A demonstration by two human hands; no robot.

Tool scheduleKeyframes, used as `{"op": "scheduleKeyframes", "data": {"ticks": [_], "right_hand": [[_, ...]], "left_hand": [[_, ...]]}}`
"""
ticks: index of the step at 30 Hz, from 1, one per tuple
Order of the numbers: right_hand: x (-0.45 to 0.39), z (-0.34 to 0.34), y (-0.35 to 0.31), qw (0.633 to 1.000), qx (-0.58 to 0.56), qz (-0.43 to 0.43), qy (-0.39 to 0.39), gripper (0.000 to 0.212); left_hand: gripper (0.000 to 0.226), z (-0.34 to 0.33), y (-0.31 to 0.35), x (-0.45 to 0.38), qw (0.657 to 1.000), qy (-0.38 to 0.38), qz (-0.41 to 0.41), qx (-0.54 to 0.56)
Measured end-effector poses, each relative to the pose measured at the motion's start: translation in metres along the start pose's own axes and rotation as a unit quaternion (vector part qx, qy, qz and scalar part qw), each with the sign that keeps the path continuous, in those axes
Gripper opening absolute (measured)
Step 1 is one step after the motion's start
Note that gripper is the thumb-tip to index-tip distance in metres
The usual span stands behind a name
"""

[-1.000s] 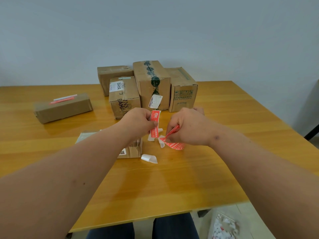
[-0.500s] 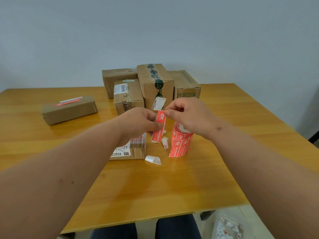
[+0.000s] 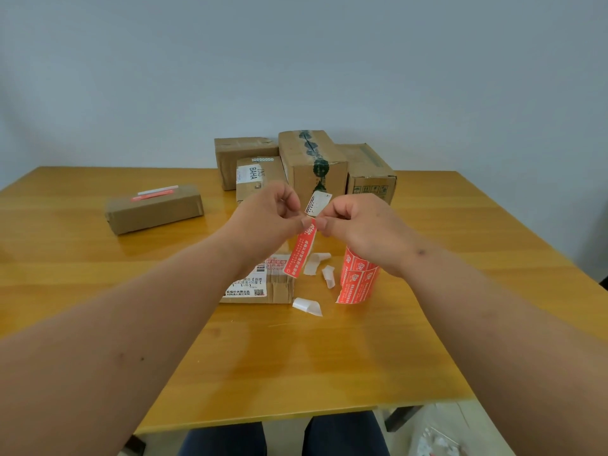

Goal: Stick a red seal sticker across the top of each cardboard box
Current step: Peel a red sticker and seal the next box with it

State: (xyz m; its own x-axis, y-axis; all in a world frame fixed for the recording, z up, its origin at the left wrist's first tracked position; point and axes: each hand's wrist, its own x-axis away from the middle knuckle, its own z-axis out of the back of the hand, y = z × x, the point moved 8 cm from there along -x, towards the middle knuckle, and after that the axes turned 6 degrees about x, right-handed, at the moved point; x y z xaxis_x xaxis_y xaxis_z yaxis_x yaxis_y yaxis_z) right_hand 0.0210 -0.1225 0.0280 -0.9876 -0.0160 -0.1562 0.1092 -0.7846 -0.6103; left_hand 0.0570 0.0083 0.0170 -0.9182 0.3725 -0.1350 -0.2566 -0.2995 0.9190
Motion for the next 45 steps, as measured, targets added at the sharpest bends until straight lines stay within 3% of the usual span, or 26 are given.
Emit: {"op": "scheduleKeyframes", "data": {"ticks": [14,35,45], "right_hand": [[-0.003,-0.011,-0.01,0.997,-0.069,-0.023,-0.019,0.012],[-0.01,-0.021,-0.008,0.998,-0.052,-0.015,-0.017,0.013],[-0.014,-0.02,-0.014,1.0,0.003,-0.001,-0.017,0.017]], "left_hand": [[0.001,0.016,-0.011,0.005,0.999,-0.01,0.015,0.027],[0.009,0.017,-0.024,0.004,0.996,-0.021,0.053,0.074],[0.008,0.021,-0.016,0.001,0.999,0.014,0.044,0.0]]}}
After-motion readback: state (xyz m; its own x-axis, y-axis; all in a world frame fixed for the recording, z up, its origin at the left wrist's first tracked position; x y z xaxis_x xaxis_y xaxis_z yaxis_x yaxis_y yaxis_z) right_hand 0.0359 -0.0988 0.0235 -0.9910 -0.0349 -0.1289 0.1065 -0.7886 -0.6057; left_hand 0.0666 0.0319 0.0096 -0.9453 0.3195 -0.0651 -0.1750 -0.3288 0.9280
